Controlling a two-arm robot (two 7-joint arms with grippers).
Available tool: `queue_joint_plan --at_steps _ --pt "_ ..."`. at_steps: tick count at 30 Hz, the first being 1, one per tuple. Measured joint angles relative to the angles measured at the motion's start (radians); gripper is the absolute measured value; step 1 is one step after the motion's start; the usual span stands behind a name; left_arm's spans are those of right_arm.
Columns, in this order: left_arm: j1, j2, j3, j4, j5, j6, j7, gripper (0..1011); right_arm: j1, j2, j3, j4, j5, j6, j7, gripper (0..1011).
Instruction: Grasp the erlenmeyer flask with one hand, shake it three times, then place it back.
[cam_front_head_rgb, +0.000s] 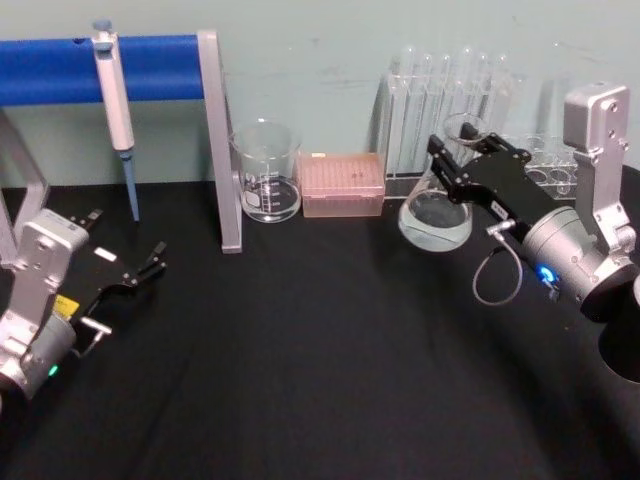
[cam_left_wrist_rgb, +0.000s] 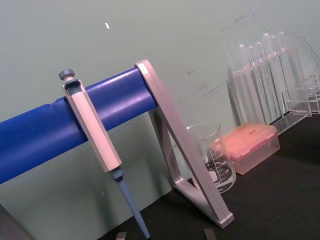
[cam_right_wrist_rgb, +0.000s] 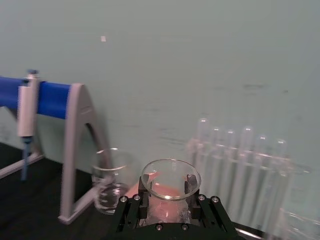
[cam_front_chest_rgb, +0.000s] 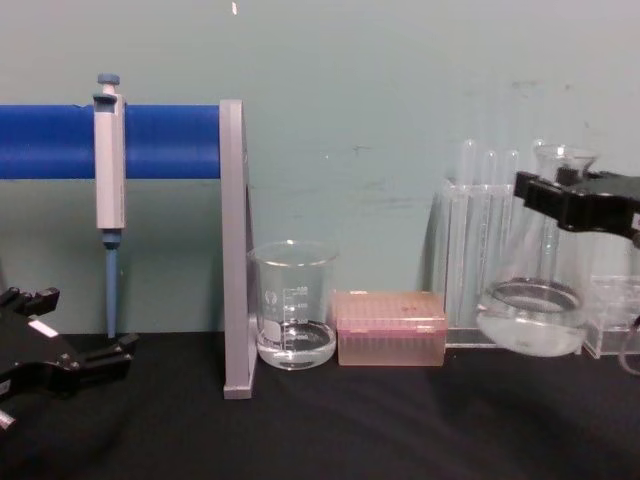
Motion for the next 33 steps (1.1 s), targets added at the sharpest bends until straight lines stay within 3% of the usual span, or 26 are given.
queue_joint_plan --at_steps 10,22,33 --pt "0.000 0.000 0.000 0.000 0.000 0.000 0.000 1001 0.003 0.016 -0.013 -0.004 0.028 -0.002 0.126 456" --pt "0.000 0.000 0.000 0.000 0.000 0.000 0.000 1001 0.022 0.072 -0.071 -0.001 0.078 -0.036 0.276 456" --pt "0.000 0.000 0.000 0.000 0.000 0.000 0.000 1001 0.039 0.098 -0.111 0.012 0.103 -0.054 0.318 453"
